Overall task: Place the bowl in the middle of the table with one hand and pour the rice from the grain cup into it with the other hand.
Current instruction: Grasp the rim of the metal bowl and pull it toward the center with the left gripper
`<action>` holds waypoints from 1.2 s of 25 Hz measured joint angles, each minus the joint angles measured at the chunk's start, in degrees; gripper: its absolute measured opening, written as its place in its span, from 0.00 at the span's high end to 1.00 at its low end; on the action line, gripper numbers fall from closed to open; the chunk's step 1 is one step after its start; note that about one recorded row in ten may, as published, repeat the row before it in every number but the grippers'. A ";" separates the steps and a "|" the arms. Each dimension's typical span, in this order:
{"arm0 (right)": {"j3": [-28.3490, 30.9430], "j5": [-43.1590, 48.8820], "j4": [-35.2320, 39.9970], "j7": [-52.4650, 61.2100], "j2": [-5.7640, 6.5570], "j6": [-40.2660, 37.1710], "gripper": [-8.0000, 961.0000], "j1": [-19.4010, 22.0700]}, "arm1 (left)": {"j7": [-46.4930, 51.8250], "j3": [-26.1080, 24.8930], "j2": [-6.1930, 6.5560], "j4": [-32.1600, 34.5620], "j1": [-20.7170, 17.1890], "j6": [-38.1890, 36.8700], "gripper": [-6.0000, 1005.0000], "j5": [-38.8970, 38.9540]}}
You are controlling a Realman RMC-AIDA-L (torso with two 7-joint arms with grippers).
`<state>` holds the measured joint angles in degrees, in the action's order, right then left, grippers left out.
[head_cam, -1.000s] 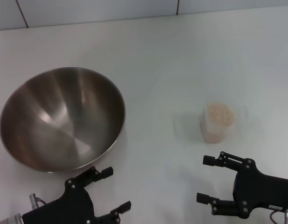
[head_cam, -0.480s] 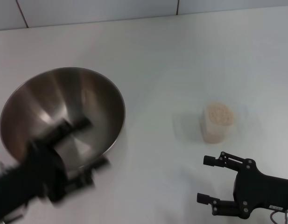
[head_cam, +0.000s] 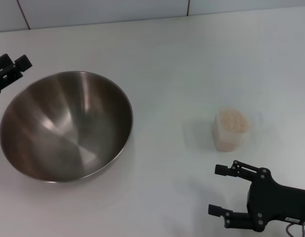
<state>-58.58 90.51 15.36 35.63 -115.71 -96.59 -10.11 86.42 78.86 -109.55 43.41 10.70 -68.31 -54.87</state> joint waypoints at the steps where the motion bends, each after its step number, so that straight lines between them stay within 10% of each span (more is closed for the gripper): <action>1: 0.05 0.00 0.01 0.12 0.03 -0.04 0.14 0.01 | 8.29 -0.28 -0.45 11.22 -3.15 6.56 0.20 -9.17; 4: 0.03 0.00 0.08 0.21 0.05 -0.13 0.14 -0.13 | 19.06 -0.98 -1.33 24.31 -5.78 12.02 0.20 -21.81; 5: 0.00 0.00 0.08 0.22 0.05 -0.15 0.14 -0.22 | 34.16 -3.72 -3.09 37.71 -6.61 14.61 0.20 -40.85; 10: -0.04 0.00 0.49 0.21 0.02 -0.16 0.14 -0.35 | 47.13 -14.17 -7.44 44.89 -0.82 3.10 0.21 -63.06; 30: -0.04 0.05 0.90 0.07 -0.12 -0.14 0.14 0.03 | 46.10 -18.38 -8.45 32.05 5.75 -10.43 0.25 -75.26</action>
<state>-58.62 90.57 16.26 35.70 -115.83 -96.73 -10.08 132.51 60.48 -118.01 75.45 16.45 -78.74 -130.13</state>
